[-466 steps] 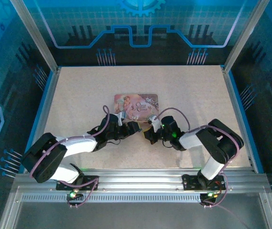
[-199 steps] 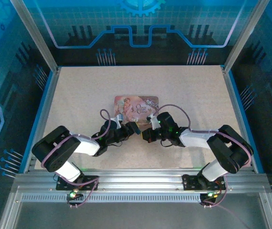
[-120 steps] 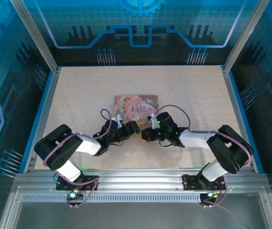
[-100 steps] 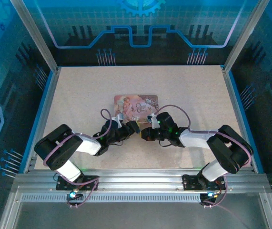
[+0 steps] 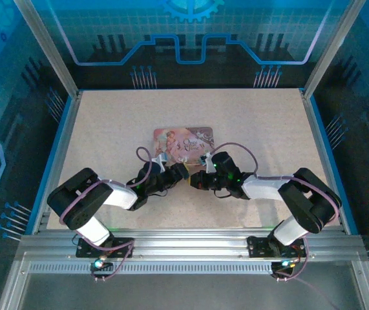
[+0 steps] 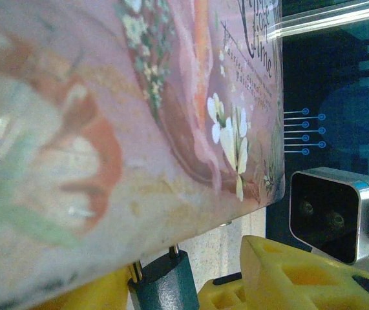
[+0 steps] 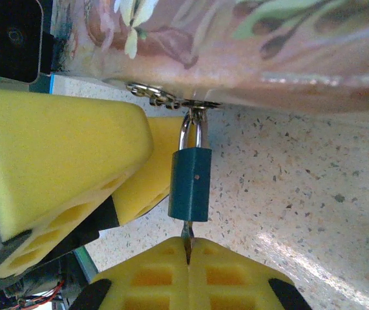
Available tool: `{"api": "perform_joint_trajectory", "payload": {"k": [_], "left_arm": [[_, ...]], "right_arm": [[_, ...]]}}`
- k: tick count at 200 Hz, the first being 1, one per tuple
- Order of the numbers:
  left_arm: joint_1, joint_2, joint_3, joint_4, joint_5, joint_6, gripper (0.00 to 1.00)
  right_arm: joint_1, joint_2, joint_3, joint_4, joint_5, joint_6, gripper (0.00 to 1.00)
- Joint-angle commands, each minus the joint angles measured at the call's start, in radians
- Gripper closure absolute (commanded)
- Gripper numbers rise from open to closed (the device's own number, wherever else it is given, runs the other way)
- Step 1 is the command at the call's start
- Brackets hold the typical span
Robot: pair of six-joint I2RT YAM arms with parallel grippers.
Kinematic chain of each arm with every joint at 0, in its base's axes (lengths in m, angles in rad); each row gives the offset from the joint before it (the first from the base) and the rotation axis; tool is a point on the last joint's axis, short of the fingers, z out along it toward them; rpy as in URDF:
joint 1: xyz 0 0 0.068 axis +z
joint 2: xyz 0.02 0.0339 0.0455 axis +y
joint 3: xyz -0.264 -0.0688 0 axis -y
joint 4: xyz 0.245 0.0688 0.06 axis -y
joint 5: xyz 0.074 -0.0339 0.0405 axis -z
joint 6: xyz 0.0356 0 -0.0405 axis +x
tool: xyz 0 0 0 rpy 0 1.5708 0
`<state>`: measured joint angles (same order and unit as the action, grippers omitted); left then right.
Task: Unlock a padlock with a key
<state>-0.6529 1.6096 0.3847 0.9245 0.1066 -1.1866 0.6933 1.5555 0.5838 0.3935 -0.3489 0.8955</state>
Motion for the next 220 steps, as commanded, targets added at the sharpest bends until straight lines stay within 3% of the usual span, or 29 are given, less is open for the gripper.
{"api": "perform_joint_trajectory", "payload": {"k": [1,85,170,220], "left_arm": [[-0.027,0.015,0.006,-0.057,0.079,-0.097,0.52],[-0.028,-0.021,0.029,-0.108,0.099,-0.124,0.60],[-0.030,-0.025,0.031,-0.127,0.119,-0.128,0.53],[-0.030,-0.026,0.038,-0.137,0.145,-0.127,0.57]], "right_arm": [[0.014,0.026,0.038,0.110,0.016,0.007,0.98],[0.011,0.068,0.037,0.173,0.007,0.050,0.98],[-0.010,0.057,0.027,0.179,0.013,0.055,0.98],[-0.011,0.070,0.031,0.189,0.001,0.061,0.98]]}}
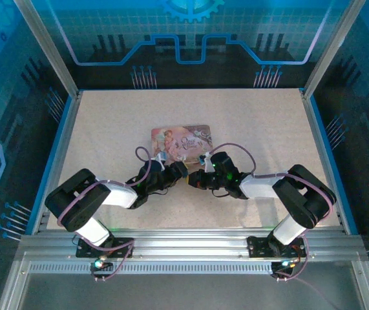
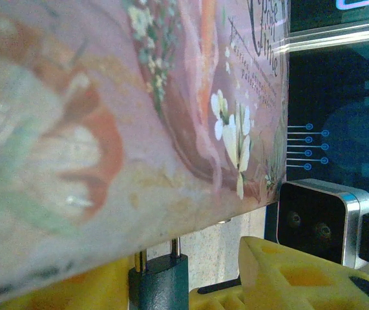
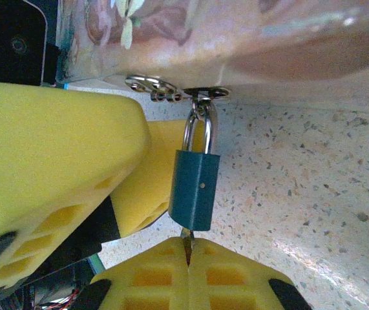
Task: Unlock a padlock with a key
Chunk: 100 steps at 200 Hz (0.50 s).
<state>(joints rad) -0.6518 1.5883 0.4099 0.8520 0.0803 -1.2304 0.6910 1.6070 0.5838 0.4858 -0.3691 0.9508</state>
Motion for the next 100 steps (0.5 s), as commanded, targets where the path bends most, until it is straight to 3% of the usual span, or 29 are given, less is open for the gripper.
{"api": "perform_joint_trajectory", "payload": {"k": [1,29,100], "left_arm": [[-0.031,-0.005,0.012,-0.065,0.172,-0.083,0.58],[-0.033,-0.005,0.018,-0.065,0.179,-0.078,0.63],[-0.034,-0.008,0.010,-0.047,0.167,-0.081,0.94]], "right_arm": [[-0.008,0.019,0.031,0.097,0.021,0.006,0.98],[-0.009,0.021,0.031,0.099,0.021,0.007,0.98],[-0.023,0.016,0.021,0.100,0.006,0.009,0.94]]}}
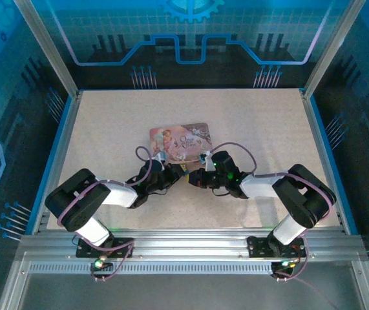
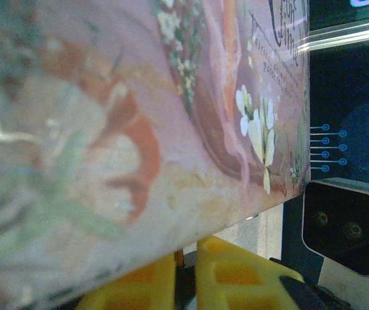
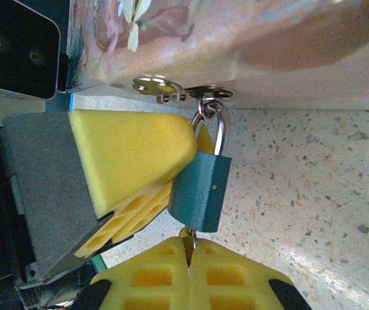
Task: Unlock a padlock with a key
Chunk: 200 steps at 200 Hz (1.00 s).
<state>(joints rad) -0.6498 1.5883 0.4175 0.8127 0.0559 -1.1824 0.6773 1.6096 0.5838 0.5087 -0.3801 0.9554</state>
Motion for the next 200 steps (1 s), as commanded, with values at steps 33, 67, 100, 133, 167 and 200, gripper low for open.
{"api": "perform_joint_trajectory", "payload": {"k": [33,67,100,133,167,200], "left_arm": [[-0.035,-0.010,-0.001,-0.007,0.178,-0.135,0.98],[-0.036,-0.020,0.000,-0.020,0.161,-0.144,1.00],[-0.036,-0.029,0.006,-0.045,0.150,-0.151,1.00],[-0.036,-0.031,0.013,-0.054,0.151,-0.147,1.00],[-0.036,-0.033,0.024,-0.069,0.151,-0.145,1.00],[-0.036,-0.038,0.032,-0.082,0.149,-0.147,1.00]], "right_arm": [[-0.018,-0.001,0.003,0.058,0.019,-0.003,0.88],[-0.028,-0.036,-0.025,0.018,0.033,-0.036,0.74],[-0.038,-0.092,-0.048,-0.048,0.056,-0.090,0.63],[-0.047,-0.164,-0.061,-0.141,0.090,-0.164,0.52],[-0.048,-0.282,-0.082,-0.230,0.182,-0.332,0.46],[0.021,-0.412,-0.100,-0.316,0.356,-0.628,0.35]]}}
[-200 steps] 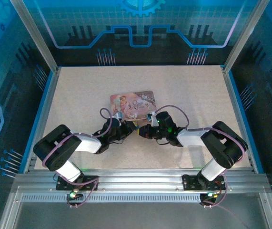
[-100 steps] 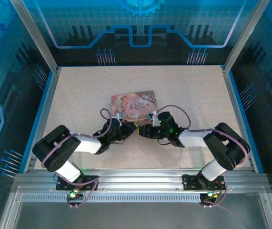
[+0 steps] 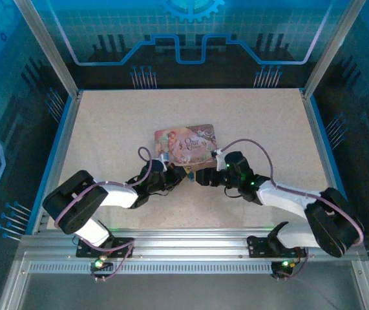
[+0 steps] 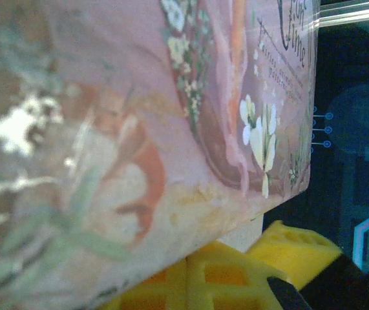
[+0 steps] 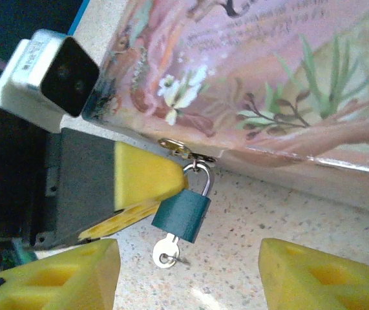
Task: Unlock a padlock with a key
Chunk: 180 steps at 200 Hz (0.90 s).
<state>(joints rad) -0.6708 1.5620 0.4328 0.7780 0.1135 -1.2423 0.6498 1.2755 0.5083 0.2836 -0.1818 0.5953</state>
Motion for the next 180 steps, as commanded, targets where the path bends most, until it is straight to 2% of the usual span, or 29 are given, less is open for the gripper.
{"api": "perform_joint_trajectory", "payload": {"k": [1,28,60,80,99,146,167,180], "left_arm": [[-0.015,-0.013,0.016,-0.048,0.091,-0.087,1.00],[-0.015,-0.026,0.017,-0.069,0.083,-0.088,1.00],[-0.015,-0.034,0.029,-0.096,0.082,-0.091,1.00],[-0.014,-0.037,0.034,-0.108,0.083,-0.097,1.00],[-0.015,-0.039,0.037,-0.113,0.082,-0.101,1.00],[-0.013,-0.044,0.039,-0.117,0.083,-0.101,1.00],[-0.014,-0.046,0.037,-0.115,0.084,-0.103,1.00],[-0.014,-0.047,0.035,-0.117,0.083,-0.104,1.00]], "right_arm": [[0.049,-0.078,-0.025,-0.091,0.157,-0.268,0.35],[0.144,-0.163,-0.061,-0.078,0.322,-0.491,0.26],[0.279,-0.215,-0.146,0.072,0.513,-0.750,0.24],[0.333,-0.203,-0.183,0.153,0.582,-0.873,0.24],[0.373,-0.169,-0.198,0.220,0.621,-0.922,0.20],[0.456,0.019,-0.156,0.340,0.789,-0.987,0.24],[0.471,0.095,-0.133,0.380,0.843,-0.993,0.37],[0.473,0.124,-0.125,0.405,0.849,-0.987,0.40]]}}
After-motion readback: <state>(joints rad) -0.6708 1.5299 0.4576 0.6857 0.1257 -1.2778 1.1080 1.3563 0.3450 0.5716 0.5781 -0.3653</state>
